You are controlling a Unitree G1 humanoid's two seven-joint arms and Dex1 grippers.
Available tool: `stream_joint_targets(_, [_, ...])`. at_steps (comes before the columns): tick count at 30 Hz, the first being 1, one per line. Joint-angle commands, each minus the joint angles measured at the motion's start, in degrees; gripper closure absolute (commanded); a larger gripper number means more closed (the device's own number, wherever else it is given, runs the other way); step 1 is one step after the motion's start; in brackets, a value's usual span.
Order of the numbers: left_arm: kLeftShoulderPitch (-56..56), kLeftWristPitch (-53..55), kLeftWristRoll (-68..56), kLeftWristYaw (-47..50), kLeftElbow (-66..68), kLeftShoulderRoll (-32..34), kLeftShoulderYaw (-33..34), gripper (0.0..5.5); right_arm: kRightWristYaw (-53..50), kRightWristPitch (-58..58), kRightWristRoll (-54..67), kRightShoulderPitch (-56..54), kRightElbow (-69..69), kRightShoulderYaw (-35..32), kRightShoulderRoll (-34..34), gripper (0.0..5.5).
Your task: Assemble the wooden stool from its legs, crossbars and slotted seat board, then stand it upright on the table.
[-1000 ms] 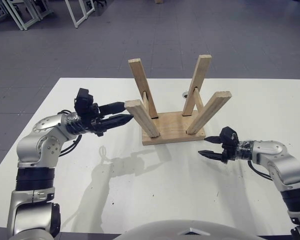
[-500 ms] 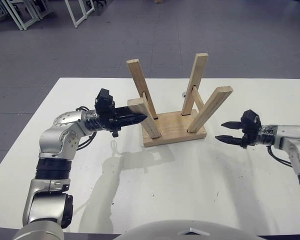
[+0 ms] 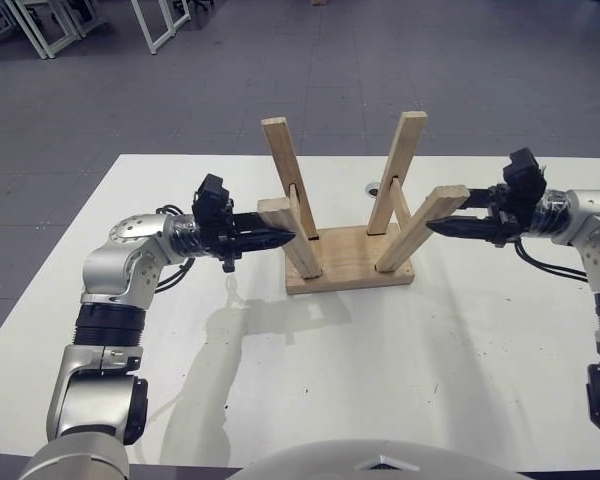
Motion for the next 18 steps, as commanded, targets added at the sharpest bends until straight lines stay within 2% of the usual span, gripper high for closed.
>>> stream_joint_targets(1, [-0.44, 1.86, 0.07, -3.15, 2.07, 0.15, -0.92, 4.04, 3.2, -2.98, -2.76, -1.42, 4.66, 2.53, 0.31, 3.72])
stream_joint_targets(3, [-0.1, 2.57, -0.67, -4.64, 2.08, 0.43, -0.75, 4.04, 4.88, -3.24, -3.07, -1.72, 6.72, 2.89, 0.16, 4.1])
stream_joint_targets(7, [3.22, 6.68, -5.96, -4.29, -4.54, 0.68, 2.02, 4.04, 7.52, 2.95, 2.87, 0.8, 1.74, -0.31, -1.73, 4.18])
stream_joint_targets(11, [7.86, 16.82, -16.72, -1.35, -17.59, 3.95, 7.68, 4.04, 8.54, 19.53, 17.08, 3.52, -9.12, -6.65, -5.96, 4.3])
stream_joint_targets(13, [6.53, 22.41, -20.62, 1.05, -18.94, 5.69, 9.37, 4.04, 7.46, 29.22, 20.91, 1.85, -8.52, -6.44, -7.42, 4.45])
stream_joint_targets(14, [4.64, 25.4, -20.57, 2.39, -16.58, 6.06, 8.52, 3.82, 5.65, 34.74, 20.31, -1.09, -3.97, -4.66, -7.01, 4.45])
stream_joint_targets(16, [-0.63, 31.98, -18.99, 5.99, -6.85, 3.79, 5.0, 3.46, 1.11, 43.06, 15.1, -9.6, 11.16, 0.41, -3.75, 3.88])
stream_joint_targets(18, [-4.91, 35.37, -16.81, 9.52, 3.99, -0.38, 2.94, 3.18, -3.64, 44.41, 9.93, -16.5, 25.9, 2.79, 0.64, 3.54])
